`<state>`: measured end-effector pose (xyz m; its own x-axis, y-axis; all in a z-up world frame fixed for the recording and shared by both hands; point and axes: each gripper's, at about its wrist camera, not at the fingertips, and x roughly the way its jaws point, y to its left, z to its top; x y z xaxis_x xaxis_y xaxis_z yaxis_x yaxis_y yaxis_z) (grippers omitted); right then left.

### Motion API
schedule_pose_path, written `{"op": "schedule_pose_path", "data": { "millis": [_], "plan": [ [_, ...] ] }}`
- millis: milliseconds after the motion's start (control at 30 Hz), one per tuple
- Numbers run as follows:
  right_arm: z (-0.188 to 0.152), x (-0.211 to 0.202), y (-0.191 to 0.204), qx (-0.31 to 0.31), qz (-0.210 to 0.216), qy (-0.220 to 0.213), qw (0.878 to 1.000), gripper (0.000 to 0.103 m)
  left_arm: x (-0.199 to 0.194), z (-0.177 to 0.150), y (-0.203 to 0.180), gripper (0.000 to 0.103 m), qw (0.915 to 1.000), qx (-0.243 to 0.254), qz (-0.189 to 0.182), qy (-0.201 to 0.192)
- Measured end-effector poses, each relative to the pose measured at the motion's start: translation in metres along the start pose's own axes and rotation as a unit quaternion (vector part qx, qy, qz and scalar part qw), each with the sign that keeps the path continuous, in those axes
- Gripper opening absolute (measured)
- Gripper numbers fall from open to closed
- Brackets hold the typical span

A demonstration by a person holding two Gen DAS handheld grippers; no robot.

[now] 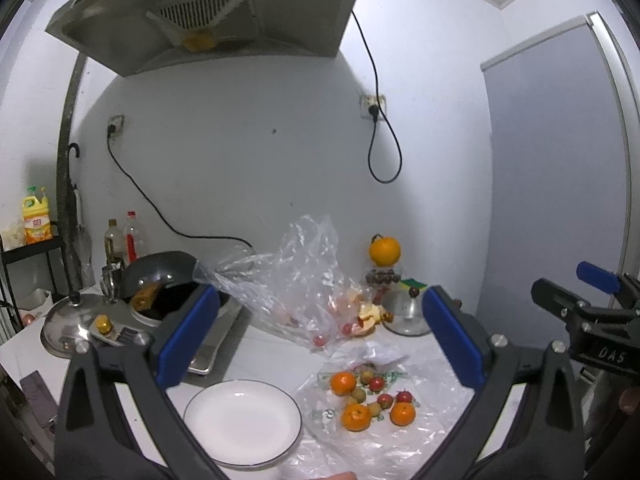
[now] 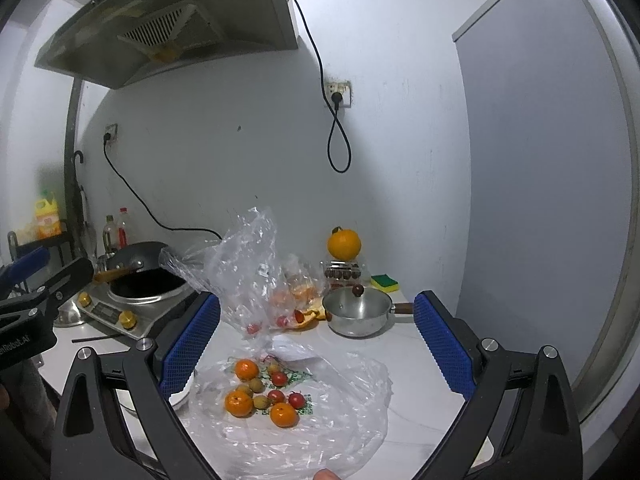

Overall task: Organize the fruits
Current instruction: 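Move both grippers toward the fruits on the plastic bag, then grasp a mandarin with the left gripper while the right gripper grasps another mandarin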

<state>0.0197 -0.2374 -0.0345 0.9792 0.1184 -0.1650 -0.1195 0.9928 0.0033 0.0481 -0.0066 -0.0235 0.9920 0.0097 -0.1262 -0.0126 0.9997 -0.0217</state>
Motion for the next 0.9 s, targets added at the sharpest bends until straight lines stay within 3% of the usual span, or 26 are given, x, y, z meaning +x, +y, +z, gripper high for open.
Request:
{"op": "schedule_pose_path", "data": {
  "millis": [433, 800, 900],
  "plan": [
    [-0.036, 0.058, -0.022, -0.005, 0.008, 0.058, 0.998, 0.099, 0.068, -0.044, -0.019, 0.102, 0.9962, 0.036, 0.005, 0.079],
    [-0.091, 0.119, -0.012, -0.016, 0.057, 0.137, 0.989, 0.098, 0.117, -0.103, -0.021, 0.102, 0.985, 0.046, -0.018, 0.166],
    [-0.107, 0.133, -0.007, -0.019, 0.067, 0.157, 0.985, 0.09, 0.126, -0.116, -0.022, 0.102, 0.9814, 0.051, -0.02, 0.184]
  ]
}}
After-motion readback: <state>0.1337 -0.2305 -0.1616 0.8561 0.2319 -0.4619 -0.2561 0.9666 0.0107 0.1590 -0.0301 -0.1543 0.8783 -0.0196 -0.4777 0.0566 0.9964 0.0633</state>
